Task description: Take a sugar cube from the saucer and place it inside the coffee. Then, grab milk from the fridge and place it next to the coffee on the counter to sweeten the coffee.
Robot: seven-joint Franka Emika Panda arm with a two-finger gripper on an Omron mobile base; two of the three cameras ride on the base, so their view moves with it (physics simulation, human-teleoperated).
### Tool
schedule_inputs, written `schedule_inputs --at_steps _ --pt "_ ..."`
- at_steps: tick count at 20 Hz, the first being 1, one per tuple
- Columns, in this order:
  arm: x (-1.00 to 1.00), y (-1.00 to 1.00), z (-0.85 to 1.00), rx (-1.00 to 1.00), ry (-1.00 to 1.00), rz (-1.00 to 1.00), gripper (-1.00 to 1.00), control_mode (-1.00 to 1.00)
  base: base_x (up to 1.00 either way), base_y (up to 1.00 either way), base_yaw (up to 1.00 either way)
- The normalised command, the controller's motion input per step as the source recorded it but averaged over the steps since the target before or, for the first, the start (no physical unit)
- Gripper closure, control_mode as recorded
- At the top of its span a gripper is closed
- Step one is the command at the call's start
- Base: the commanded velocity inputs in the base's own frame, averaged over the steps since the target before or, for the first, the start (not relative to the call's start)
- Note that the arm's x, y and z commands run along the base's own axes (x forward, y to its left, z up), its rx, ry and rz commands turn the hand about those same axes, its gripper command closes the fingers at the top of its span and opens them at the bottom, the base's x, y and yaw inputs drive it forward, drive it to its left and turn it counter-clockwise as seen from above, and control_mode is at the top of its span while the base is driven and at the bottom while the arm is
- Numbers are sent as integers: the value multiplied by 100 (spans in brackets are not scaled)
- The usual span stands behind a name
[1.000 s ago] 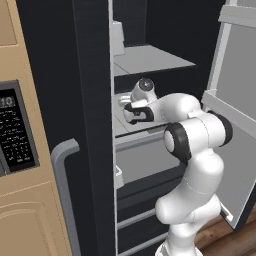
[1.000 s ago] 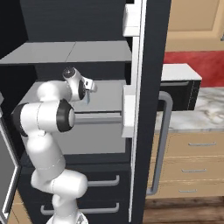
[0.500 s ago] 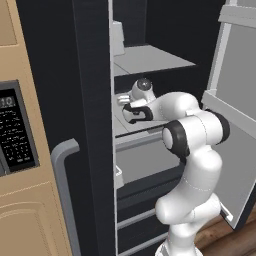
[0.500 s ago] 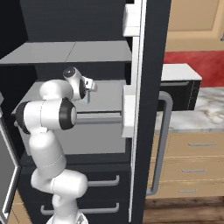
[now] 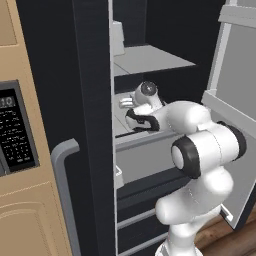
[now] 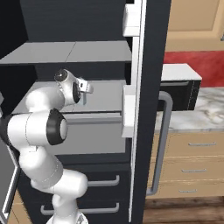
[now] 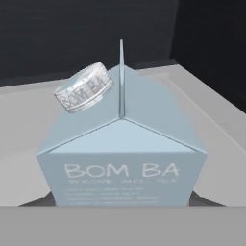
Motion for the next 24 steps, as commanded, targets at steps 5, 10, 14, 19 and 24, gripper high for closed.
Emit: schedule_inputs --at_steps 5,10,14,19,24 --pt "-100 0 81 1 -14 0 100 -100 0 0 0" --pt "-100 0 94 6 -1 -2 100 -100 0 0 0" --pt "-100 0 93 9 0 0 100 -100 0 0 0" --pt "-100 -1 64 5 0 0 100 -100 0 0 0" --pt "-100 -7 31 1 0 0 100 -100 0 0 0"
